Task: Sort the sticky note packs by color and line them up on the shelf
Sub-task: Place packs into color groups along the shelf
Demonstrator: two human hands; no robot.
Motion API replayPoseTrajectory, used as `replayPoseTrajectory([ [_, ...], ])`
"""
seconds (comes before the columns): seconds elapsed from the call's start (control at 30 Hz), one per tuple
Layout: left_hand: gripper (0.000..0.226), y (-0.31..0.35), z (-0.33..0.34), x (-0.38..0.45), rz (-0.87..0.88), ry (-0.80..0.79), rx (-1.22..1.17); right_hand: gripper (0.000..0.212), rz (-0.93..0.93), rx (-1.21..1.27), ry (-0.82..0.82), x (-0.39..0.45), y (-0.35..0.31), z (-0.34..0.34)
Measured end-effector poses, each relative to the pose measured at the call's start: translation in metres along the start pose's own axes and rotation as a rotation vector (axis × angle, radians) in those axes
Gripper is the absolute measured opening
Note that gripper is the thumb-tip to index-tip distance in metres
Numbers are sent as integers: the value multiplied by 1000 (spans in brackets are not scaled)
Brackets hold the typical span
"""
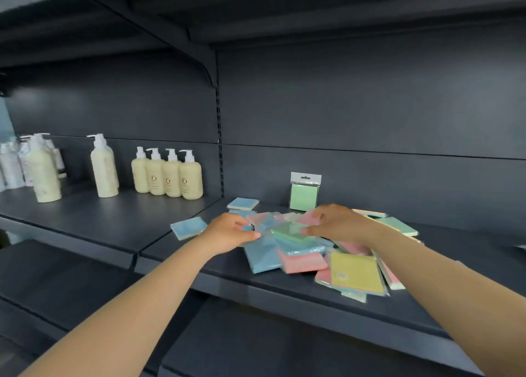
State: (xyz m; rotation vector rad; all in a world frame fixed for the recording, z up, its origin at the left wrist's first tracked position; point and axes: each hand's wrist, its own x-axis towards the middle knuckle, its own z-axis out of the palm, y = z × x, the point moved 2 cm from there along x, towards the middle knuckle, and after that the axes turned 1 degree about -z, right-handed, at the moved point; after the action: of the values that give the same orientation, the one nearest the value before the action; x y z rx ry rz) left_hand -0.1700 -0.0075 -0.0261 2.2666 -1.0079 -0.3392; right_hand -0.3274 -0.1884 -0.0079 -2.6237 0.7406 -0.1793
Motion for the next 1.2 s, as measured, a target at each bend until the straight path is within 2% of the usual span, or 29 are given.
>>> replayPoseTrajectory([
  [0.1,46,6,3,30,21,-93,11,25,57,-8,-130,27,1,7],
  [0.17,41,6,4,52,49,-140,43,38,85,36,-198,44,0,12],
  [0.23,43,4,5,72,71,-185,70,64,110,113,-254,60,2,13],
  [0.27,41,2,5,81,84,-202,88,66,124,142,-282,67,4,12],
  [0.37,38,-2,5,97,118,-236,94,29,142,270,-302,80,11,7],
  [0.47,48,-3,3,101,97,-268,91,18,182,501,-223,89,26,-3],
  [0.53,53,1,7,98,84,-349,134,14,215,610,-151,90,37,-12],
  [0.67,50,19,23,88,79,-463,247,21,284,680,28,84,59,-26],
  [0.77,52,32,34,81,105,-462,329,22,319,727,80,75,71,-27],
  [0.87,51,38,41,78,114,-461,365,14,330,755,140,63,74,-27],
  [1.03,22,45,44,78,111,-514,163,13,331,795,266,48,77,-30],
  [1.13,29,46,38,76,114,-404,73,13,324,838,339,35,80,-35],
  [1.2,21,48,31,73,92,-331,-35,16,320,874,401,22,82,-40],
])
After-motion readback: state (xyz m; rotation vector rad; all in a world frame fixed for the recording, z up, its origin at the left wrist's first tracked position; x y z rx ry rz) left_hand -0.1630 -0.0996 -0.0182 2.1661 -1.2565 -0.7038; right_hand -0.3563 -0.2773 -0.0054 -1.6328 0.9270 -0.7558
